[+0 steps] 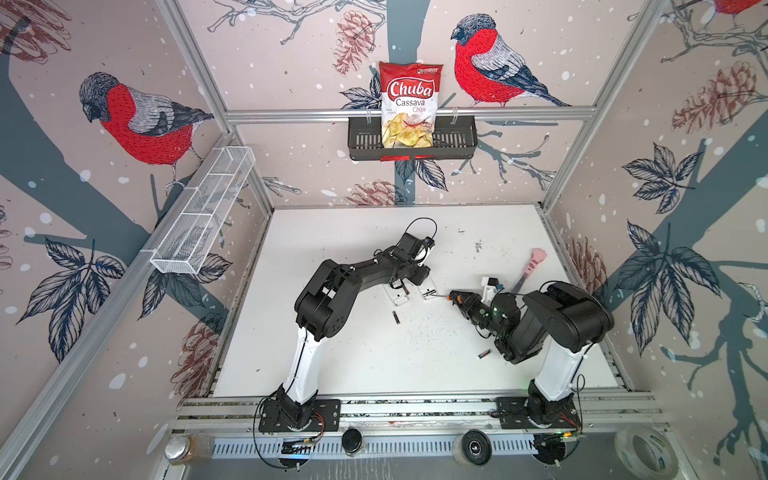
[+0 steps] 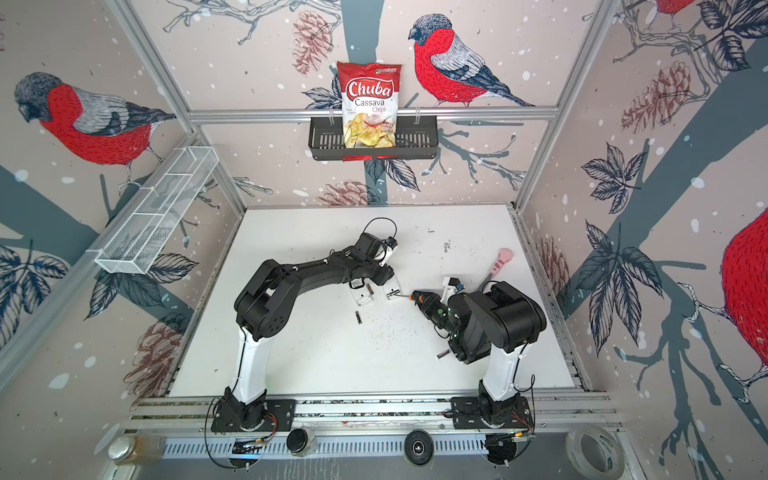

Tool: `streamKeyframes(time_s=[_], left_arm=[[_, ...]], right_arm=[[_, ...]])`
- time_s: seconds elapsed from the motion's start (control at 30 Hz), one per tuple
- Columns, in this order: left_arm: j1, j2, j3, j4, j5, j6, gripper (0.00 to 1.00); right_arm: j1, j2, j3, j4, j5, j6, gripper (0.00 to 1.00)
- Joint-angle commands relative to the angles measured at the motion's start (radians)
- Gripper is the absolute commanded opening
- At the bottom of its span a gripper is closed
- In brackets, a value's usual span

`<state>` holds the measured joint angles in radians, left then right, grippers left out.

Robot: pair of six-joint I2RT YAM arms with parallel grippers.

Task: Unload the batteries from the remote control
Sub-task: 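Pry the remaining battery out of the remote with the right gripper's screwdriver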

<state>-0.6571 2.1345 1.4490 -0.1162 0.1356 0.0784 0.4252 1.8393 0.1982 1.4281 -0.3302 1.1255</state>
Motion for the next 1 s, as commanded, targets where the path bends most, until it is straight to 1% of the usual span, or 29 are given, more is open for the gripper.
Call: streamKeyframes(time_s=[0.0,0.37,0.7,0.97], left_arm=[[-0.002,0.012,-0.003,-0.104,0.026,0.004,0.53],[-0.003,0.011,0.002,-0.109,0.025,0.007,0.53],[-0.003,0.011,0.009,-0.115,0.025,0.01,0.53],[-0.003,0.012,0.011,-0.116,0.026,0.012,0.53]], right_arm=[[-0.002,0.0,0.008,0.013,-0.018,-0.001,0.02],[-0.003,-0.047,0.036,-0.04,-0.024,-0.018,0.02],[-0.011,-0.119,0.062,-0.15,-0.02,-0.058,0.02],[-0.011,-0.099,0.08,-0.145,-0.028,-0.053,0.02]])
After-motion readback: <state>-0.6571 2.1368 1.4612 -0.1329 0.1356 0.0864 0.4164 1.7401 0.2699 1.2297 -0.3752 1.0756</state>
